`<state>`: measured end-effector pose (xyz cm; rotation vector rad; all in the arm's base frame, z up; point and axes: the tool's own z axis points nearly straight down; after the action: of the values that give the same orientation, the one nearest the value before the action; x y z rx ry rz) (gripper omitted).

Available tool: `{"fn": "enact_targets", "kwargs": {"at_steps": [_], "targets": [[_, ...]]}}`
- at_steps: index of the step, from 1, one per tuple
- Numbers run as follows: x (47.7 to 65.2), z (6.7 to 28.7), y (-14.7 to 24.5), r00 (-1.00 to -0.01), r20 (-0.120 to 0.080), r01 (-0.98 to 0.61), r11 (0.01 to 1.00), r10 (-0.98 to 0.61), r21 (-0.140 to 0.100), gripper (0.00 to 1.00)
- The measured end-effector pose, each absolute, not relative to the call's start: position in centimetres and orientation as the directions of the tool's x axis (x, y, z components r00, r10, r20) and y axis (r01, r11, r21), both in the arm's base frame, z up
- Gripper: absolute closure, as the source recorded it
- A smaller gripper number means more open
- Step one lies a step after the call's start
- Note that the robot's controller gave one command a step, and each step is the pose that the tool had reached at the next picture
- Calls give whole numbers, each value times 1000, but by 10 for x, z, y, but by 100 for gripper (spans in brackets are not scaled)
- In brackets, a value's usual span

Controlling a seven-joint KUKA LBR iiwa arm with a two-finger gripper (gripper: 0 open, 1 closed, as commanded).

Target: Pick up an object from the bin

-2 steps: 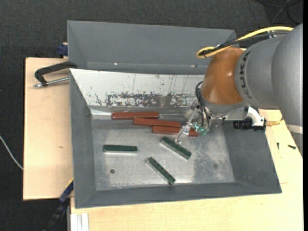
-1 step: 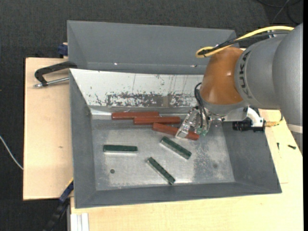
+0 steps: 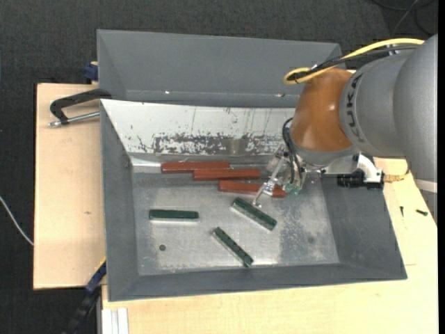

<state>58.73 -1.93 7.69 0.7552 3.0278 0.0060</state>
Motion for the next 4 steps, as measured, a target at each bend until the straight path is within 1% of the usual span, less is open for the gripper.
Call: {"fn": "enact_targets", "kwargs": {"at_steps": [1,2,3,4], "targets": [[587,77,-19,-883,-19,469,883,469,9,0],[599,79,6,-802,4,598,802,598,3,100],[599,80,7,-802,4,598,802,598,3,100],[593,122,2,-802,8,598,802,598,-4,100]]}}
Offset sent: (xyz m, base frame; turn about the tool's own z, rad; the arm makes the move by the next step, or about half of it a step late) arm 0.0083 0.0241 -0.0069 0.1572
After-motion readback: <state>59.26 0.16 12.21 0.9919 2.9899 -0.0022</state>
